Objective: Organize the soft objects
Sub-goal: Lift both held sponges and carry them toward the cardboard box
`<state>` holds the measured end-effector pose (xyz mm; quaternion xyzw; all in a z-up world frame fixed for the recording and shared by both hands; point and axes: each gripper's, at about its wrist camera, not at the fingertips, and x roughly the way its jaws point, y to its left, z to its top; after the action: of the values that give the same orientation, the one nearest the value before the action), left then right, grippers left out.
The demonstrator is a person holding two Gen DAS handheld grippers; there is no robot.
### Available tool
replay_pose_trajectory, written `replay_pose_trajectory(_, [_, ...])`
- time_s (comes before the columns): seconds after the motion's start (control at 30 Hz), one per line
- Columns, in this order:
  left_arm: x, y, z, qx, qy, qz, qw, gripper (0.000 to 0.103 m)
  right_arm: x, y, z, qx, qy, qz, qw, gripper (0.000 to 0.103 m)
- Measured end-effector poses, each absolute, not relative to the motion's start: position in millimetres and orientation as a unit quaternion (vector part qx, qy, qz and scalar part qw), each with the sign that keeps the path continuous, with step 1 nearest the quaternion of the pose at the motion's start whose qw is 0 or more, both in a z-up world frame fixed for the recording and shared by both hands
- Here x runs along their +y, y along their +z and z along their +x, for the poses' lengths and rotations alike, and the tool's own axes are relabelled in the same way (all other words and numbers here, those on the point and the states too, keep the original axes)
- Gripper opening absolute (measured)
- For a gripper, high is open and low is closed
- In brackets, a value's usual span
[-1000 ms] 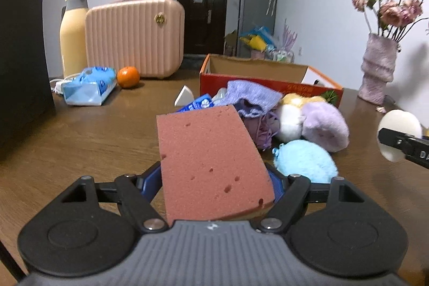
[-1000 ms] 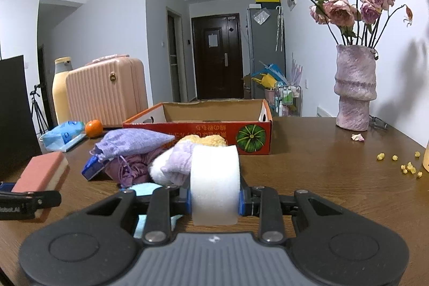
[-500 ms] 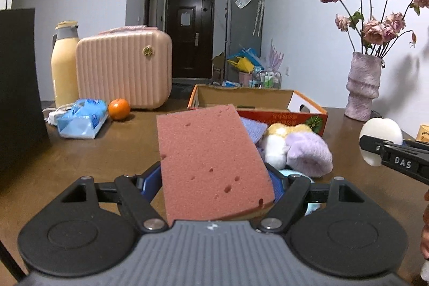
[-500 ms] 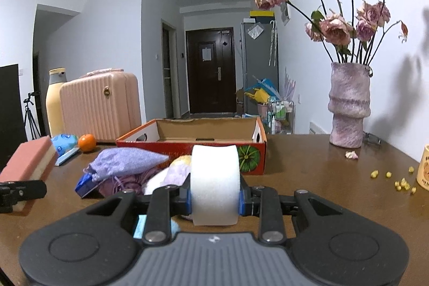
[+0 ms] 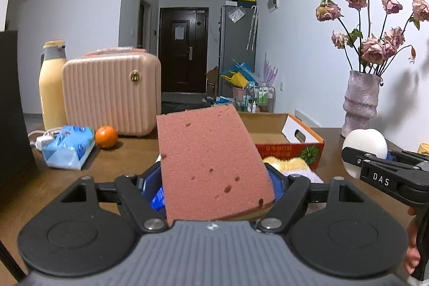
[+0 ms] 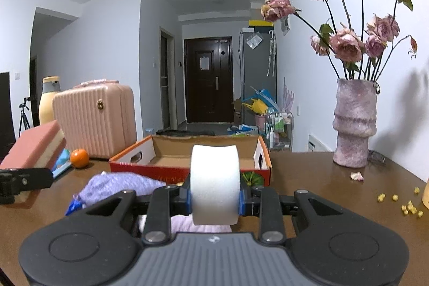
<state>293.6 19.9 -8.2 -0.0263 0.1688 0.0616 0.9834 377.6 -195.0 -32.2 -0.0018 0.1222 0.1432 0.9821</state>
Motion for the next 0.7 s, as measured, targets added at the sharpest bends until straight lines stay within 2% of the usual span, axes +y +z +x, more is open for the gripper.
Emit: replay_pose_trajectory(0.7, [25, 28, 369, 0.127, 0.073, -0.030, 0.989, 0.078, -185, -9, 450, 0.099, 0.132, 0.032, 0.986, 0.029])
